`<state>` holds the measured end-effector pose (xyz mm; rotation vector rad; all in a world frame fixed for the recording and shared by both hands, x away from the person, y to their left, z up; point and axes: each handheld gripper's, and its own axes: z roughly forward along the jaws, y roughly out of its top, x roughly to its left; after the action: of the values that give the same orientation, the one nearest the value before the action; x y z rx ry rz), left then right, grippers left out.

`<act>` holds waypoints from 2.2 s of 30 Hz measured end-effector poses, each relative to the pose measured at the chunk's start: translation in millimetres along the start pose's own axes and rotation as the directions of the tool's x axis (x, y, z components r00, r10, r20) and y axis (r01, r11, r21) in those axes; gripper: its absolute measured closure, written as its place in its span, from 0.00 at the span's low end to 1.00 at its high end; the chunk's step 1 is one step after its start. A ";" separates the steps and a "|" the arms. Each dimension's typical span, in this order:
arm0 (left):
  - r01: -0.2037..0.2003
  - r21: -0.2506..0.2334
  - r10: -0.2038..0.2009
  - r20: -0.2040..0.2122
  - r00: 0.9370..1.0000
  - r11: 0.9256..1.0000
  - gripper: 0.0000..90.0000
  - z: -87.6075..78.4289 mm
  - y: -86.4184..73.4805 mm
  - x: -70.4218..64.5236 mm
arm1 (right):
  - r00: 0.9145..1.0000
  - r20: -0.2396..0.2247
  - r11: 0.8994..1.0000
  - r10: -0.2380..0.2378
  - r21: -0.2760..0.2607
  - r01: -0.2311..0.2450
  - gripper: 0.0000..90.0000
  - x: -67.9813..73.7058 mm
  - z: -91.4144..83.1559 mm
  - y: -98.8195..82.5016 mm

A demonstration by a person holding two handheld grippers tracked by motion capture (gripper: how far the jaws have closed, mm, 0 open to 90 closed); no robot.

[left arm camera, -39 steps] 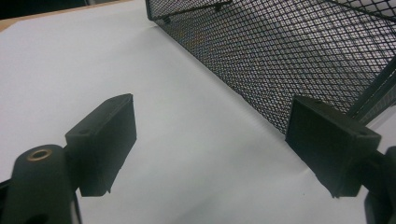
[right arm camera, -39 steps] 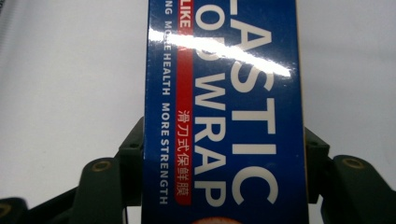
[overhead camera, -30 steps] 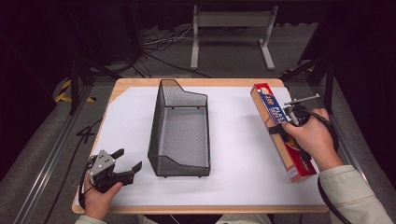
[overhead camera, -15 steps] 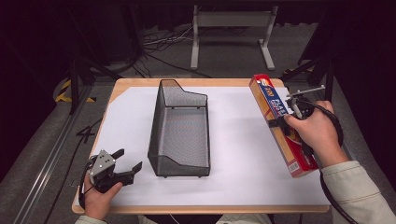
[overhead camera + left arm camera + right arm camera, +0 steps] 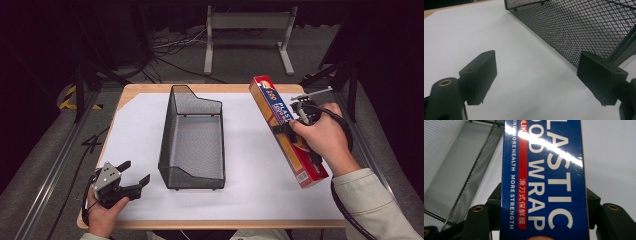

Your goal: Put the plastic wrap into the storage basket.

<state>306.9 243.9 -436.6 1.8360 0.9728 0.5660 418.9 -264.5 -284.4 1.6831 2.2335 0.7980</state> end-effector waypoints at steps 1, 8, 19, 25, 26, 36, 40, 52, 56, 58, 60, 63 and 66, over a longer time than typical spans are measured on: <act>-0.001 -0.001 0.001 0.000 1.000 1.000 0.19 -0.1 -0.1 0.1 | 1.000 -0.007 1.000 -0.007 -0.002 0.007 0.44 3.6 0.9 1.2; -0.001 -0.005 0.001 0.001 1.000 1.000 0.19 0.3 0.8 0.2 | 0.998 -0.044 0.999 -0.041 -0.005 0.041 0.44 30.0 3.2 9.9; 0.002 -0.011 -0.002 0.010 1.000 1.000 0.19 2.2 2.7 0.4 | 0.991 -0.090 0.995 -0.098 -0.006 0.098 0.44 71.3 7.2 22.6; 0.005 -0.014 -0.004 0.011 1.000 1.000 0.19 2.8 3.1 0.4 | 0.987 -0.110 0.993 -0.117 0.001 0.117 0.44 87.5 13.0 26.9; 0.005 -0.014 -0.005 0.011 1.000 1.000 0.19 2.7 3.1 0.5 | 0.985 -0.119 0.992 -0.123 0.003 0.124 0.44 92.8 15.1 28.3; 0.003 -0.016 -0.002 0.009 1.000 1.000 0.19 2.3 3.2 0.9 | 0.980 -0.139 0.990 -0.142 0.006 0.144 0.44 112.1 21.9 34.2; 0.001 -0.017 -0.001 0.009 1.000 1.000 0.19 2.5 3.1 0.7 | 0.979 -0.141 0.989 -0.144 0.009 0.147 0.44 118.7 24.4 35.9; -0.002 -0.015 0.002 0.005 1.000 1.000 0.19 1.7 2.6 1.1 | 0.979 -0.138 0.989 -0.147 0.009 0.150 0.44 141.0 42.4 37.8; 0.001 -0.017 -0.001 0.004 1.000 1.000 0.19 1.0 2.2 1.5 | 0.980 -0.127 0.988 -0.151 0.007 0.153 0.44 150.0 52.8 38.9; 0.001 -0.019 -0.001 0.003 1.000 1.000 0.19 1.1 2.1 1.4 | 0.981 -0.123 0.989 -0.148 0.007 0.150 0.44 151.9 54.5 38.9; 0.001 -0.019 -0.001 0.003 1.000 1.000 0.19 1.0 2.1 1.4 | 0.982 -0.117 0.989 -0.147 0.010 0.149 0.43 155.5 58.2 38.7; 0.001 -0.019 -0.001 0.003 1.000 1.000 0.19 1.1 2.2 1.6 | 0.981 -0.117 0.987 -0.158 0.015 0.161 0.43 161.0 65.5 37.2; 0.002 -0.018 -0.002 0.002 1.000 1.000 0.19 1.2 2.2 1.4 | 0.980 -0.115 0.986 -0.162 0.023 0.165 0.43 165.1 70.5 35.6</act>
<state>309.5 244.0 -435.2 1.8190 0.9643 0.5699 430.9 -82.6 -300.5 1.4773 2.4353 0.8393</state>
